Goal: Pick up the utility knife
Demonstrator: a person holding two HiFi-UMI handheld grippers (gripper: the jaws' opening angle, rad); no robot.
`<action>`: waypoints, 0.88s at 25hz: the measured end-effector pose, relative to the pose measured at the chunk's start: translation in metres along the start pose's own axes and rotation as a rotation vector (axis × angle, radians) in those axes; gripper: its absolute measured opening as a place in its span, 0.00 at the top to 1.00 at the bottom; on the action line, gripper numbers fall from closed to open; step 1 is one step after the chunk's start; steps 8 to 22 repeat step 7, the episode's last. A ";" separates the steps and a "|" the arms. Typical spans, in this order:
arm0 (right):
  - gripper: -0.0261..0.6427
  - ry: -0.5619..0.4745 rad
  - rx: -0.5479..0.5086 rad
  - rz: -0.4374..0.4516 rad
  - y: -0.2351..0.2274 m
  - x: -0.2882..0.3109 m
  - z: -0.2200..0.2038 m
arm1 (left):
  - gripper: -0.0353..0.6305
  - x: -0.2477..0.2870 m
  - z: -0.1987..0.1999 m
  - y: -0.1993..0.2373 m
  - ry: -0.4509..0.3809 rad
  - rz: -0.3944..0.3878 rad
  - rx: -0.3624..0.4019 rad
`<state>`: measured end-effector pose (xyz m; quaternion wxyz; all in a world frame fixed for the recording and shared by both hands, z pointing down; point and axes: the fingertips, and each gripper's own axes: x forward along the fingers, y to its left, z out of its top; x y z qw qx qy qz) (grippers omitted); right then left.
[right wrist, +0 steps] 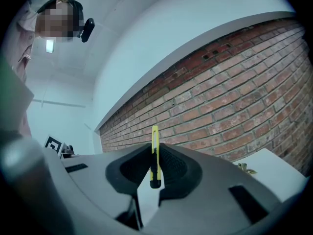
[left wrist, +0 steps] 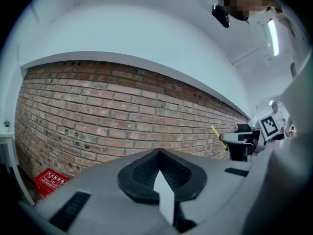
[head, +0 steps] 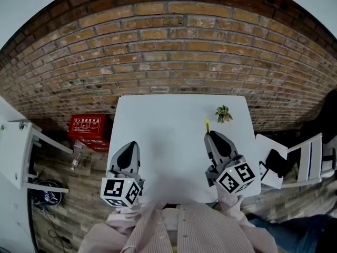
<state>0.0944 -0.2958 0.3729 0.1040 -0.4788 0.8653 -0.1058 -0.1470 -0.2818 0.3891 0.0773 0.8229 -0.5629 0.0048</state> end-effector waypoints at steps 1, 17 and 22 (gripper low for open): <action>0.88 0.001 -0.002 -0.001 0.000 0.000 0.000 | 0.96 0.000 0.000 0.000 0.001 -0.001 -0.001; 0.88 -0.002 -0.005 0.002 0.002 0.000 0.000 | 0.96 0.001 -0.002 -0.001 0.002 -0.006 -0.003; 0.88 -0.002 -0.005 0.002 0.002 0.000 0.000 | 0.96 0.001 -0.002 -0.001 0.002 -0.006 -0.003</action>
